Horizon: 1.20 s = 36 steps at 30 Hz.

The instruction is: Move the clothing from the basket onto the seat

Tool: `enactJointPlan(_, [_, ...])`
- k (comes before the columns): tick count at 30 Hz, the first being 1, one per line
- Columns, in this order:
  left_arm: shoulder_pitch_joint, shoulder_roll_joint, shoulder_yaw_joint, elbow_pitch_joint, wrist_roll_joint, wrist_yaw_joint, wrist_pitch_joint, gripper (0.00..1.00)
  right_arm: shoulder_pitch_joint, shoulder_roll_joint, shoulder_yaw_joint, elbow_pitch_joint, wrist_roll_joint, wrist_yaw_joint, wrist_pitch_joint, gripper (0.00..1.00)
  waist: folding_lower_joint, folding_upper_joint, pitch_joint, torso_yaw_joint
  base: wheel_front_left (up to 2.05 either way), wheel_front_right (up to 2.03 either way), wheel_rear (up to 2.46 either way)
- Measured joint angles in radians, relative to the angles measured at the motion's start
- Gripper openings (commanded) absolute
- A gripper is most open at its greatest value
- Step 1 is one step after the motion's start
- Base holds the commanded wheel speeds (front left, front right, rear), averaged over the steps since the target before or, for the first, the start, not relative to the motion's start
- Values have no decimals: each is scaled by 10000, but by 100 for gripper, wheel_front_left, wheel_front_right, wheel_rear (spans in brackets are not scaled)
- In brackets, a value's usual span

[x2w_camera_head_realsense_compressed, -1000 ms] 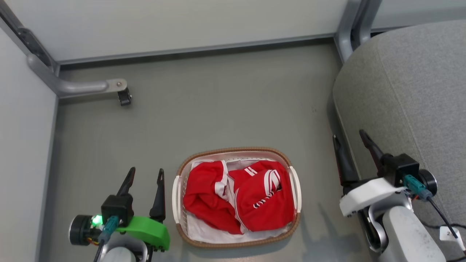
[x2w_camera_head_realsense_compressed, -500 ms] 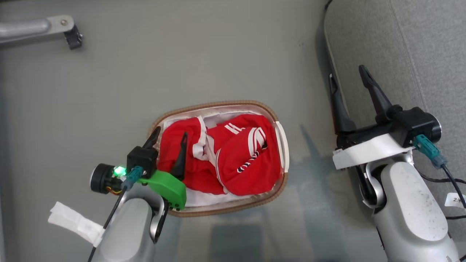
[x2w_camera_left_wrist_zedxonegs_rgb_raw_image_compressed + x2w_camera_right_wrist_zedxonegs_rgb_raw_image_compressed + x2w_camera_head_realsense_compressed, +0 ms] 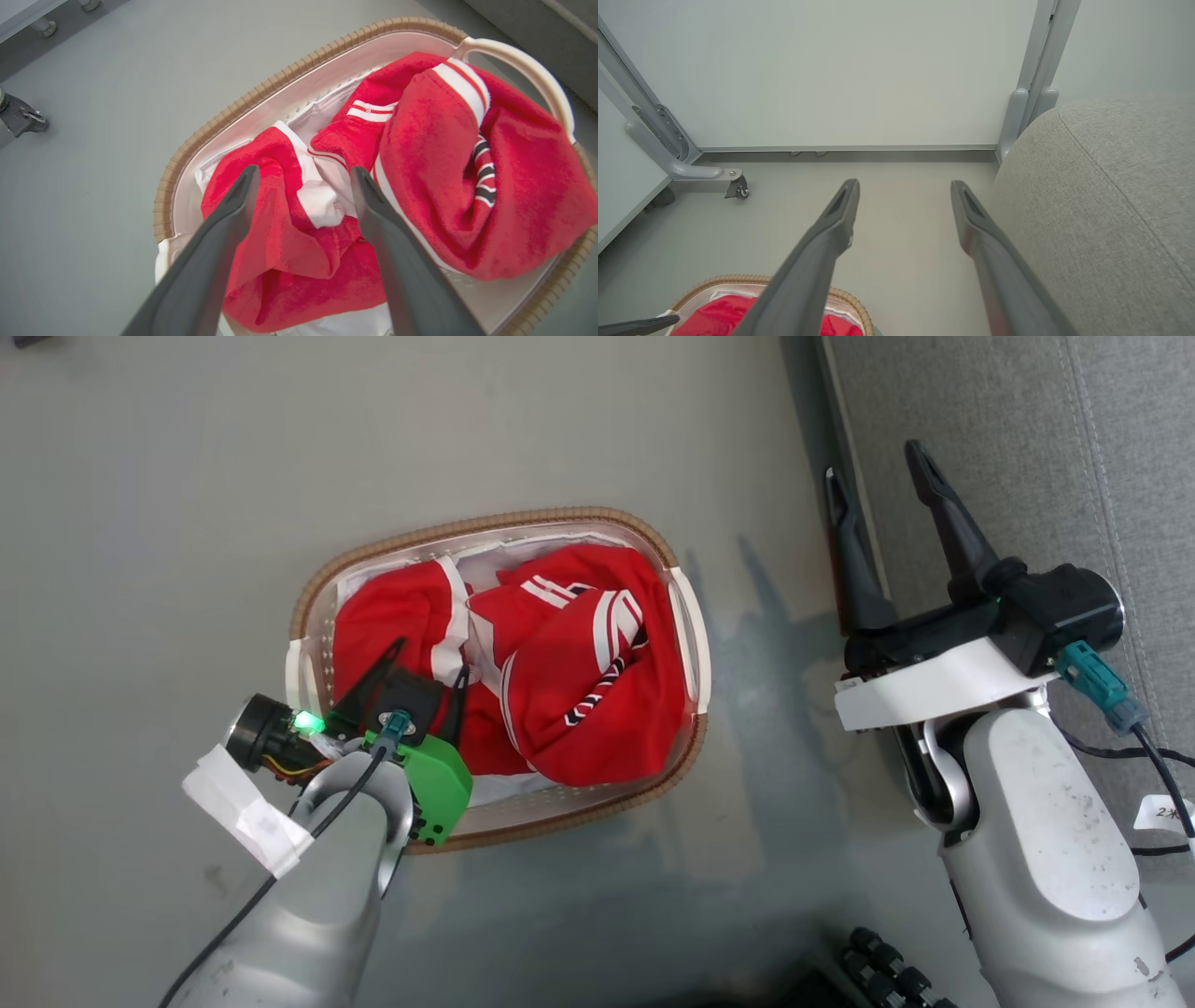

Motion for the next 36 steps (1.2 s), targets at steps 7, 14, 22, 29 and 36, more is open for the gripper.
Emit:
enactJointPlan(7, [-1069, 230, -416, 1948, 499, 506, 2, 100, -138, 29, 107, -8, 77, 0, 0, 100, -1, 0, 548, -349, 0, 0, 0])
enactJointPlan(14, [-1774, 247, -1081, 2867, 1062, 644, 545, 100, -136, 35, 213, -17, 382, 0, 0, 100, -1, 0, 968, -605, 0, 0, 0])
enactJointPlan(22, [-2426, 462, -1536, 3133, 1369, 637, 1814, 100, -363, 36, 502, -102, 662, 0, 0, 100, -2, 0, 1397, -827, 0, 0, 0])
enactJointPlan(29, [-3000, 593, -1992, 3185, 1649, 422, 2336, 100, -628, 38, 556, -203, 805, 0, 0, 100, -2, 0, 1830, -1015, 0, 0, 0])
enactJointPlan(36, [-3291, 539, -2372, 3229, 1810, 236, 3753, 100, -771, 36, 681, -328, 966, 0, 0, 100, -2, 0, 2223, -1252, 0, 0, 0])
